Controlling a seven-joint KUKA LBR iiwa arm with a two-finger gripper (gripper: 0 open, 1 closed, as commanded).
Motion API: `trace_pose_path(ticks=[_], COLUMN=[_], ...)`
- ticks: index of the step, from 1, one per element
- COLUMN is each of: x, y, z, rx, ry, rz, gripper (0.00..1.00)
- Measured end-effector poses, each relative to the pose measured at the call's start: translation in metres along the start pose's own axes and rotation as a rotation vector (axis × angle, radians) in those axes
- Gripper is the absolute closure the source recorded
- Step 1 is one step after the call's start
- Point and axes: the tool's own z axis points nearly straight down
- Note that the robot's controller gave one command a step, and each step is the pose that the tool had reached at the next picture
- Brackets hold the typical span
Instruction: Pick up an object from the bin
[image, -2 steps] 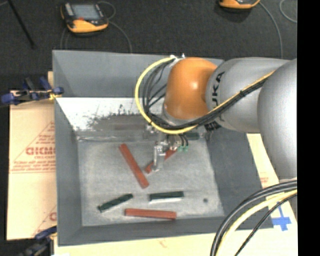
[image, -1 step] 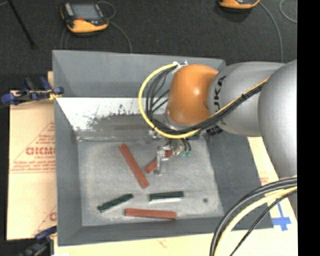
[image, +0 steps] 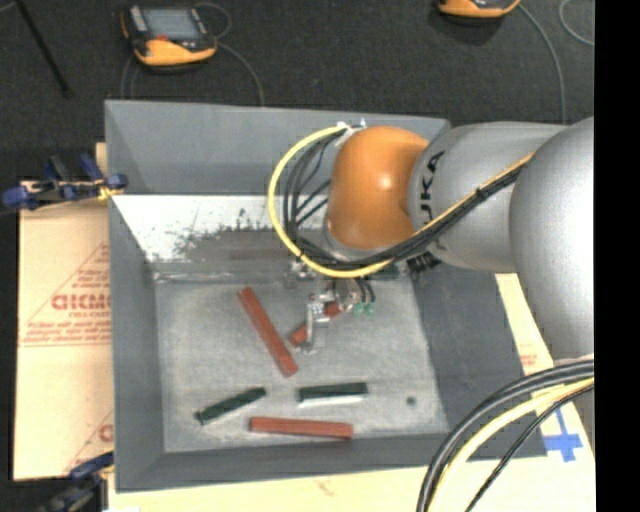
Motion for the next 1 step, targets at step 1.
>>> trace_pose_path(ticks=[1], x=[-0.0443], y=[-0.0552], z=[0.043], rx=[0.002], ry=[-0.016], rz=[-0.352], gripper=[1.0])
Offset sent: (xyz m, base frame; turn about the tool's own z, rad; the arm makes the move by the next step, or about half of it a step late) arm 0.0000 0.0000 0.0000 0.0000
